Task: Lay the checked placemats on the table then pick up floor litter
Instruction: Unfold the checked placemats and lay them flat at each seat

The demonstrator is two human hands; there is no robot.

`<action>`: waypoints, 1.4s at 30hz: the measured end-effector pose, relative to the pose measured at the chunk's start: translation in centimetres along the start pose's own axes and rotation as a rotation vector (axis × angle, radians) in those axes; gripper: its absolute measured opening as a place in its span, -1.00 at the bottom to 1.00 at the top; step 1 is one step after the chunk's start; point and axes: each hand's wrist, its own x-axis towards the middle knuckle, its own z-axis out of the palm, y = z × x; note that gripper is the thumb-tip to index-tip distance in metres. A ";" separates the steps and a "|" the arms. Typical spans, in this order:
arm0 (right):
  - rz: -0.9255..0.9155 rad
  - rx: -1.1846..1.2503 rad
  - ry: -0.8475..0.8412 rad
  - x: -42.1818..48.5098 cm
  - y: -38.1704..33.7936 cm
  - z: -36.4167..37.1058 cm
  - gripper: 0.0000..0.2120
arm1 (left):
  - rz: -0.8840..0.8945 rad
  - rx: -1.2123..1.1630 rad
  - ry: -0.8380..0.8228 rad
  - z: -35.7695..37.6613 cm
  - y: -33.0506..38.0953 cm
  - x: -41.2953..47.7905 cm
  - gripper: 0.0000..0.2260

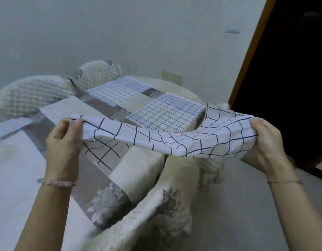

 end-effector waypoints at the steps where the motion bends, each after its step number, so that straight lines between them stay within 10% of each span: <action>1: 0.008 -0.003 -0.039 1.4 0.6 2.4 -0.85 | -0.006 0.013 0.049 -1.4 -0.6 1.1 -0.81; 18: 0.141 -0.450 -0.724 10.2 14.3 29.3 -0.77 | -0.362 0.408 0.630 -14.1 -10.3 1.1 -0.88; 30: 0.289 -0.620 -0.902 12.2 21.9 36.5 -0.86 | -0.830 0.465 0.858 -15.9 -17.9 0.6 -0.85; 42: 0.274 -0.788 -0.978 14.2 25.6 37.2 -0.82 | -0.905 0.659 0.833 -14.6 -19.1 0.8 -0.71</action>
